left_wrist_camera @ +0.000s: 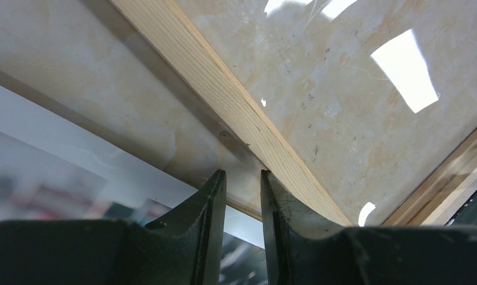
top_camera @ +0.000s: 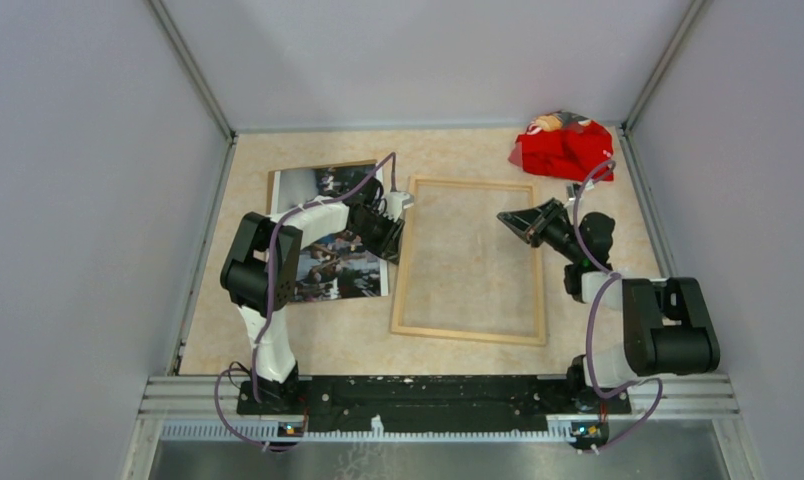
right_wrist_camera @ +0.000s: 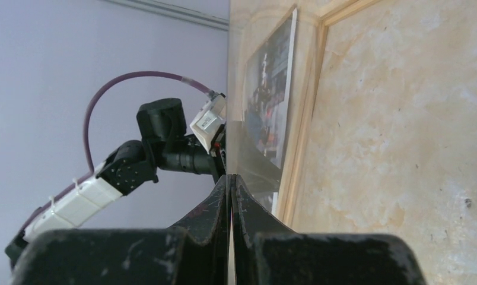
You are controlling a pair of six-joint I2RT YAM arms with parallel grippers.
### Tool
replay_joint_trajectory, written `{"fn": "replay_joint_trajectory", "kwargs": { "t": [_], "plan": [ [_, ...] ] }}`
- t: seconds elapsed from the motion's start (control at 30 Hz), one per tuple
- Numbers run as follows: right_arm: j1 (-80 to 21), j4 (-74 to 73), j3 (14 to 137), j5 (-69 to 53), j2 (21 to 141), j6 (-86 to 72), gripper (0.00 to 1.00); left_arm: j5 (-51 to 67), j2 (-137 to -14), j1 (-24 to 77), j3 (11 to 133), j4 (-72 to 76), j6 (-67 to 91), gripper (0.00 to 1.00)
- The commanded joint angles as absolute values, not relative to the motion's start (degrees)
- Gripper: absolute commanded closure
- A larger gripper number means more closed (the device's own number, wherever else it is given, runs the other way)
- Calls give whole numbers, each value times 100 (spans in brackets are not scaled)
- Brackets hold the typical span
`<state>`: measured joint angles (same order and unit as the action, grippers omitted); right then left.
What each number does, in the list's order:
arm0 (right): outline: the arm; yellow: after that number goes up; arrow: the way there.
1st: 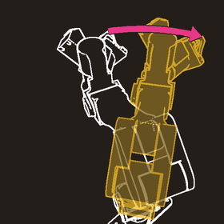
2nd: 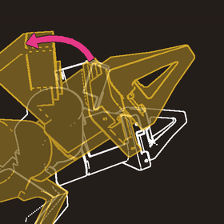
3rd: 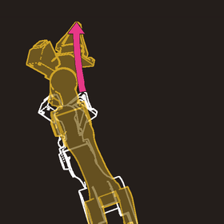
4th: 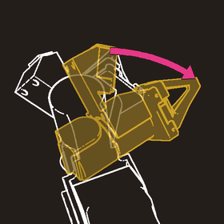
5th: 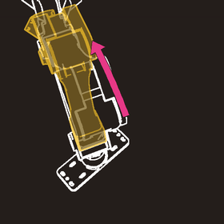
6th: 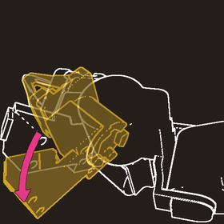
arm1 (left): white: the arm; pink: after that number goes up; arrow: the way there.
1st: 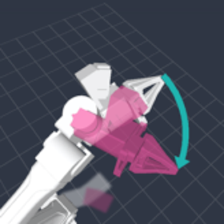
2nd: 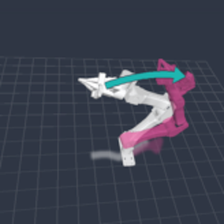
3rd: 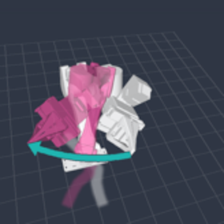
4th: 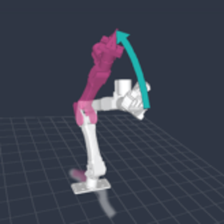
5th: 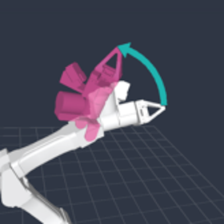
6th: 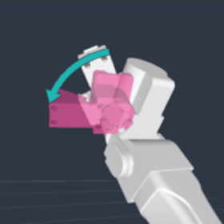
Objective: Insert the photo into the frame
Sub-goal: Place the photo frame item in the photo frame.
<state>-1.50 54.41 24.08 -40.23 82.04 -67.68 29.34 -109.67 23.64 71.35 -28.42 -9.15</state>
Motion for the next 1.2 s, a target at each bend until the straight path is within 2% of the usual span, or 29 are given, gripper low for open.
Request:
{"fn": "replay_joint_trajectory", "kwargs": {
  "t": [0.0, 0.23, 0.97, 1.17],
  "plan": [
    [-284, 6245, 2455, -3842, 8174, -7313, 100, 3071, -10960, 2373, 7045, -2708, -986, 65],
    [-520, 5200, 2793, -3683, 7858, -6953, 100, 3114, -10971, 2373, 7013, -2660, -967, 66],
    [-1068, 4187, 3582, -3249, 7784, -6886, 100, 3210, -10882, 2366, 6906, -2610, -962, 69],
    [-1008, 3602, 3746, -3450, 7751, -6252, 100, 3172, -10882, 2364, 6908, -2622, -993, 70]
  ]
}}
